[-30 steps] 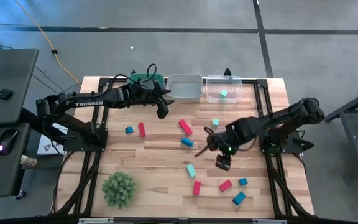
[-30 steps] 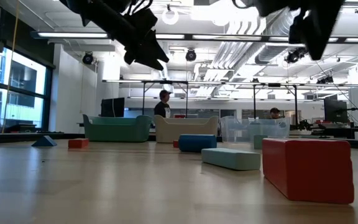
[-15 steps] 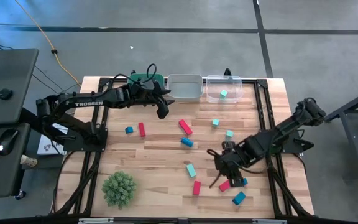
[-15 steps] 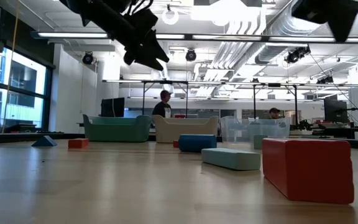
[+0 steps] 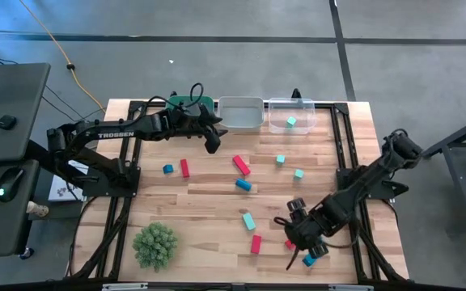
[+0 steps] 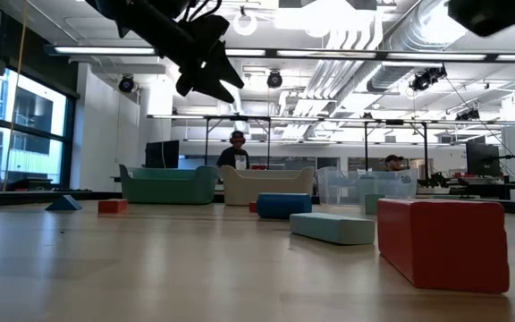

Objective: Sort & place blocks by color
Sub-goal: Put the red block into the green bin

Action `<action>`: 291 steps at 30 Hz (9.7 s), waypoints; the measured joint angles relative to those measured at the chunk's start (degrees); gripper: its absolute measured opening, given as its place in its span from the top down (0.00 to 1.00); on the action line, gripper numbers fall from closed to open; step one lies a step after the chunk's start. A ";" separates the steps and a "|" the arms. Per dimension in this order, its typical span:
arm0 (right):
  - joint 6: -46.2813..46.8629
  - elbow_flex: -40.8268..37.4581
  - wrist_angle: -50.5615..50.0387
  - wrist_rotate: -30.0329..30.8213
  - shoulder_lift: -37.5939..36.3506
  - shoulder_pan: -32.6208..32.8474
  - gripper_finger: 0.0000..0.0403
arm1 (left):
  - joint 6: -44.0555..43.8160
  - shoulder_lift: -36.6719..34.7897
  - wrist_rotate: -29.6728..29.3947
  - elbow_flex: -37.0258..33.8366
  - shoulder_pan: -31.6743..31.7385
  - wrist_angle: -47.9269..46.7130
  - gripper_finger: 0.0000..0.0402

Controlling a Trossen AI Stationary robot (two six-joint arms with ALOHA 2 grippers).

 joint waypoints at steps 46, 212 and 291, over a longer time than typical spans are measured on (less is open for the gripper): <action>5.49 -0.53 2.53 -4.56 19.81 2.05 0.73 | 1.62 0.02 -0.02 0.00 -0.28 -3.43 0.53; -23.43 31.37 9.49 20.71 19.12 -53.16 0.37 | -20.27 0.02 3.45 0.00 21.96 -14.09 1.00; 11.09 31.19 -20.88 -7.34 19.11 -40.37 0.37 | -11.91 7.51 13.54 0.00 22.22 -18.40 0.66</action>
